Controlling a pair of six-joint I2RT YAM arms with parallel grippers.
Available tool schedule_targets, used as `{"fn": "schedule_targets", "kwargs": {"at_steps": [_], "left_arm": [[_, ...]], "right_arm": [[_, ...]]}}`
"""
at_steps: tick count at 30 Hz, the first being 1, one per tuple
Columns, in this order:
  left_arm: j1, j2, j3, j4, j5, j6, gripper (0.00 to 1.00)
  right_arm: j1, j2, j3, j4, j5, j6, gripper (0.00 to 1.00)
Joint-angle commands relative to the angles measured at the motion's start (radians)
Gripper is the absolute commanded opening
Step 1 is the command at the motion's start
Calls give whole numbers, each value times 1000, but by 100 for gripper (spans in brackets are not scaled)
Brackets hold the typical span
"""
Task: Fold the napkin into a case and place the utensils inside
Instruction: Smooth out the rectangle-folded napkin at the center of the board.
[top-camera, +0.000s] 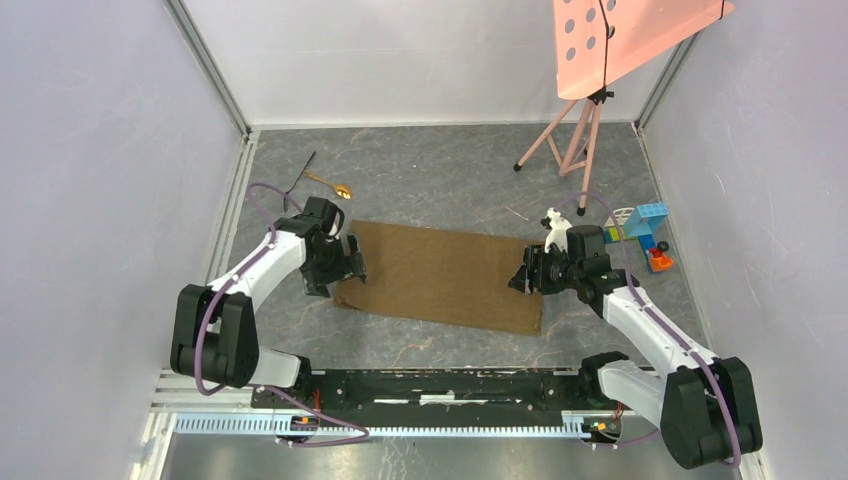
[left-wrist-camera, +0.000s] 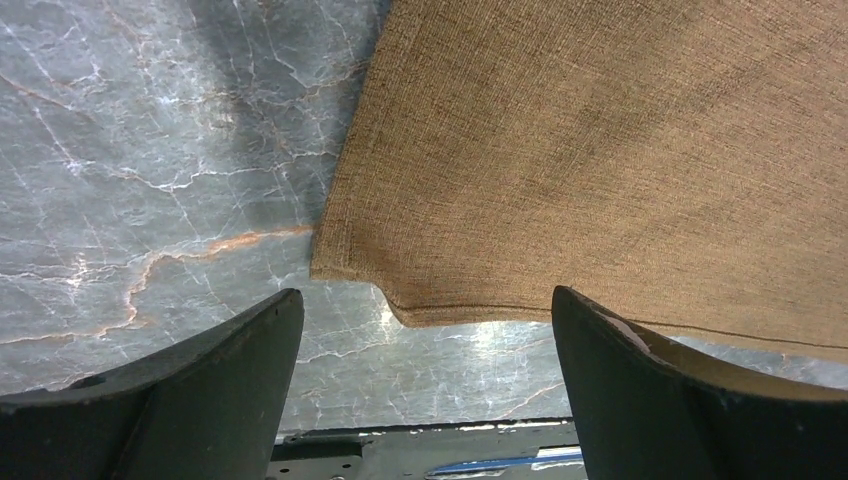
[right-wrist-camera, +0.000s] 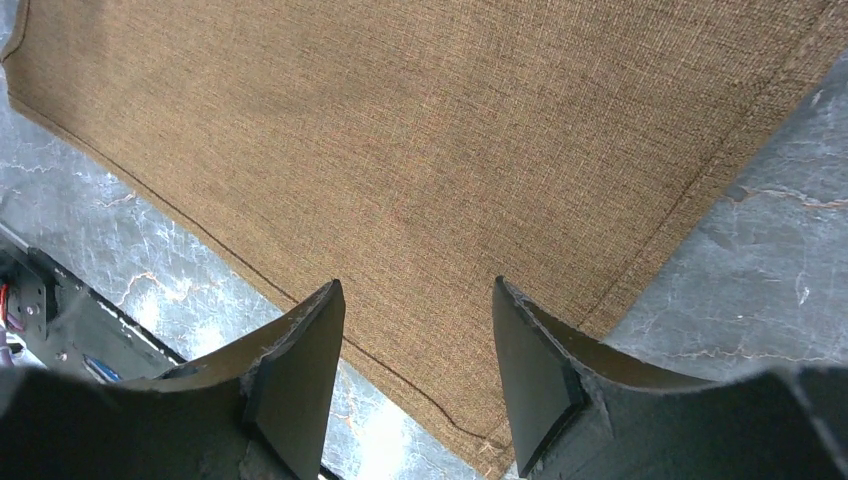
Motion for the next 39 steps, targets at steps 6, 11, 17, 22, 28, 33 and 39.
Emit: {"fn": "schedule_targets", "kwargs": {"at_steps": [6, 11, 17, 22, 28, 33, 39], "left_arm": [[3, 40, -24, 108, 28, -28, 100], [4, 38, -15, 114, -8, 7, 100], [3, 92, 4, 101, 20, 28, 100], [4, 86, 23, 95, 52, 31, 100], [4, -78, 43, 70, 135, -19, 100], [5, -159, 98, -86, -65, -110, 100], [5, -130, 127, -104, -114, -99, 100]], "right_arm": [[2, -21, -21, 78, -31, -19, 61], [1, -31, -30, 78, -28, -20, 61], [2, -48, -25, 72, -21, -16, 61], [1, -48, -19, 70, -14, -17, 61], [1, -48, -20, 68, -12, -16, 61], [2, -52, -24, 71, -11, -12, 61], [2, -40, -30, 75, -15, -15, 62]]}}
